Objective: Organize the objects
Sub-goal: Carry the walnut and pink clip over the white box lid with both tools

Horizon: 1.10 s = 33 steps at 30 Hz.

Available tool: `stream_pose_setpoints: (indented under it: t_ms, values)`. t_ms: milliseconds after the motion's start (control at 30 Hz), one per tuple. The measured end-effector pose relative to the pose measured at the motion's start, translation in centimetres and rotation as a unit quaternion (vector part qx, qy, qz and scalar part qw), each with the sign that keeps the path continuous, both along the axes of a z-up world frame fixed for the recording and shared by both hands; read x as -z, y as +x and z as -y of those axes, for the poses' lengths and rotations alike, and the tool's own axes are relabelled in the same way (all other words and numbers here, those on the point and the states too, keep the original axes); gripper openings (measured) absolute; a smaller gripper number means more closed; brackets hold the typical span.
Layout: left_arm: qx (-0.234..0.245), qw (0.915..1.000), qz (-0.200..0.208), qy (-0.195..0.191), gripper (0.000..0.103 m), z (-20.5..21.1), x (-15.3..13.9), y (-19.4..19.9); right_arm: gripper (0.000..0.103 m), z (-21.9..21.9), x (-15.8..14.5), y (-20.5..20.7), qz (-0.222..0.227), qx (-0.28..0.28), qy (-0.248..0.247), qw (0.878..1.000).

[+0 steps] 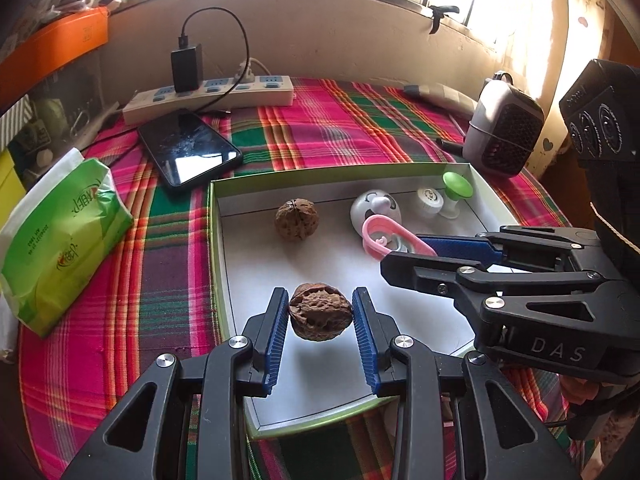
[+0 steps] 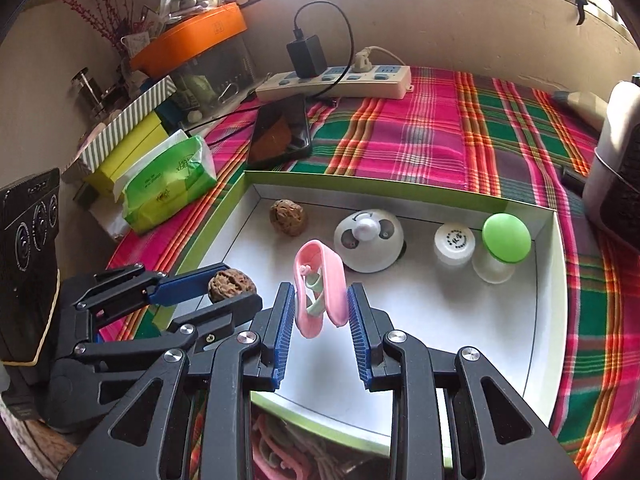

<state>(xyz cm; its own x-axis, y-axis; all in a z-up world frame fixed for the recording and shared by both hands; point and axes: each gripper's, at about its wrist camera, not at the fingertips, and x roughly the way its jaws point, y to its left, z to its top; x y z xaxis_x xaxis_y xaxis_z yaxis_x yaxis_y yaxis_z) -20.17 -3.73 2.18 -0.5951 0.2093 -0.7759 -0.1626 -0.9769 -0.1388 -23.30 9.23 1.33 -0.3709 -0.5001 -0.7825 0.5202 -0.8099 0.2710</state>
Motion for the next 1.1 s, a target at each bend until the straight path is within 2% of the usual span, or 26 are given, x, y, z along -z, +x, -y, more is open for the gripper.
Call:
stream_pose_setpoints:
  t_ms: [100, 267, 1100]
  values:
    - [0.01, 0.9999, 0.002, -0.011, 0.031, -0.3, 0.1, -0.4, 0.029, 0.3, 0.6, -0.9, 0.021, -0.014, -0.009, 1.0]
    - [0.029, 0.9989, 0.004, -0.038, 0.031, -1.2, 0.5, -0.9, 0.029, 1.0, 1.1, -1.8, 0.031, -0.024, -0.001, 0.999]
    - [0.036, 0.9974, 0.009, -0.062, 0.031, -1.6, 0.5, -1.5, 0.029, 2.0, 1.5, -3.6, 0.054, -0.032, -0.011, 0.998]
